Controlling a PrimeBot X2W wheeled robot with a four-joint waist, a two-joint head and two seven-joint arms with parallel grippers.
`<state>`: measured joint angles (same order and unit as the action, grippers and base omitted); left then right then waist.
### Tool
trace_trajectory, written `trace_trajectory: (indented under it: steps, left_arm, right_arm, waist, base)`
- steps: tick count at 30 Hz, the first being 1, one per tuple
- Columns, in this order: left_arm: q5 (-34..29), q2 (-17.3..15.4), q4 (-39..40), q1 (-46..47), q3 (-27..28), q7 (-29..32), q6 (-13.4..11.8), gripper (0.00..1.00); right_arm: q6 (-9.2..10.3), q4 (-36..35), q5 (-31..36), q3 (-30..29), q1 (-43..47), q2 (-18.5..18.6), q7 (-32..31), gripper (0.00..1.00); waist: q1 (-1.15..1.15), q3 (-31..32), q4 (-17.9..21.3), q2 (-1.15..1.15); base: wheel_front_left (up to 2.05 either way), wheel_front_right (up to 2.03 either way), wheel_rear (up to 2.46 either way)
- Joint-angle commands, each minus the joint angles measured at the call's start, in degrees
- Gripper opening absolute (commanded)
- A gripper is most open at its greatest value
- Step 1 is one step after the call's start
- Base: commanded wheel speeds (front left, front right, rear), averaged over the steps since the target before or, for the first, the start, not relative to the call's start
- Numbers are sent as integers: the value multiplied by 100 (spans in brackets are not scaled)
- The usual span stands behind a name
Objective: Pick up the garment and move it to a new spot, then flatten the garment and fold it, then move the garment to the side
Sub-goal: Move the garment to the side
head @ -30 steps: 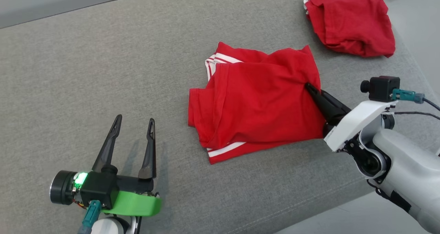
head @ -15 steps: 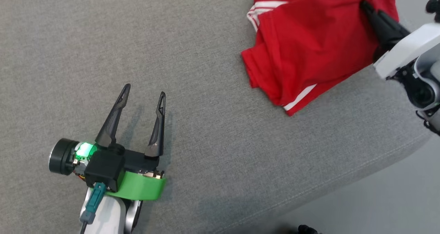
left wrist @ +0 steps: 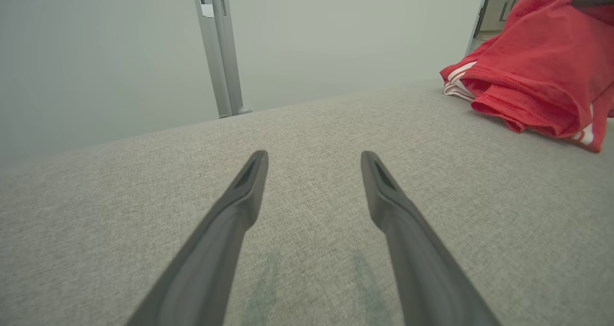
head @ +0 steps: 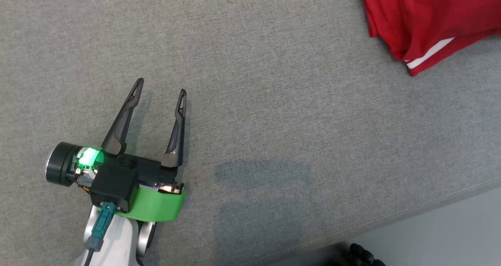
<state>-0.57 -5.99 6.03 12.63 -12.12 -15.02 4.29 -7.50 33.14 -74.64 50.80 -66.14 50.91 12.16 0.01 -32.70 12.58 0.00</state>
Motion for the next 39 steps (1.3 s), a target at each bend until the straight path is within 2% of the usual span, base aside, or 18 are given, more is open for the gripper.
trace_trajectory:
  steps: [1, 6, 8, 9, 10, 11, 13, 16, 19, 23, 27, 28, 31, 32, 39]
  left_arm:
    - [-1, -31, 25, 113, -6, -11, -31, 100]
    - [39, -24, 6, 87, -42, -11, -63, 100]
    - [52, -19, -20, 116, -87, -11, -38, 100]
    - [62, -17, -31, 134, -107, -11, -27, 100]
    - [67, -14, -40, 153, -124, -11, -21, 100]
    - [81, -9, -48, 170, -139, -11, -15, 100]
    - [99, 5, -68, 180, -166, -11, -17, 100]
    - [134, 27, -95, 152, -167, -11, -60, 100]
    - [180, 62, -115, 86, -147, -11, -118, 100]
    - [378, 145, -231, -85, -68, -11, -198, 100]
    - [602, 236, -432, -204, 6, -11, -306, 100]
    - [602, 236, -432, -204, 6, -11, -306, 100]
    - [753, 263, -625, -284, 89, -11, -450, 100]
    - [908, 289, -756, -343, 141, -11, -543, 100]
    - [1281, 307, -1074, -549, 381, -11, -926, 100]
  right_arm:
    - [3, 80, -79, -27, -58, 88, -11, 0]
    - [3, 586, -95, -109, 11, 200, 82, 0]
    - [3, 857, -18, -59, 36, 101, 75, 0]
    - [3, 1034, 67, -25, 28, 63, 74, 4]
    - [3, 1225, 177, 27, -12, 29, 81, 31]
    - [4, 1473, 343, 62, -90, -8, 118, 98]
    - [5, 1974, 764, 89, -289, -133, 226, 100]
    - [3, 2565, 1258, -29, -461, -571, 304, 100]
    - [5, 2645, 2020, -419, -625, -822, 307, 100]
    - [4, 2138, 2640, -1230, -36, -1376, 303, 100]
    - [6, 1486, 3440, -1946, 694, -1808, 305, 100]
    - [6, 1486, 3440, -1946, 694, -1808, 305, 100]
    - [6, 1026, 4064, -2375, 1317, -2199, 306, 100]
    - [6, 790, 4490, -2584, 1719, -2494, 306, 100]
    - [6, -14, 5583, -3232, 3092, -3530, 306, 100]
  waist:
    - [-1, -115, -124, 0]
    - [-1, -115, -163, 0]
    - [-1, -117, -189, 0]
    - [-1, -118, -204, 0]
    - [-1, -118, -220, 0]
    - [-1, -115, -238, 0]
    - [-1, -95, -283, 0]
    - [-1, -5, -347, 0]
    - [-1, 128, -411, 0]
    - [-1, 429, -475, 0]
    - [-1, 786, -582, 0]
    - [-1, 786, -582, 0]
    - [-1, 1063, -673, 0]
    - [-1, 1257, -730, 0]
    - [-1, 1934, -960, 0]
  base:
    - [0, 0, 0]
    - [0, 0, 0]
    - [0, 0, 0]
    - [0, 0, 0]
    - [0, 0, 0]
    - [0, 0, 0]
    - [0, 0, 0]
    - [0, 0, 0]
    - [0, 0, 0]
    - [0, 0, 0]
    - [0, 0, 0]
    - [0, 0, 0]
    - [0, 0, 0]
    - [0, 0, 0]
    - [0, 0, 0]
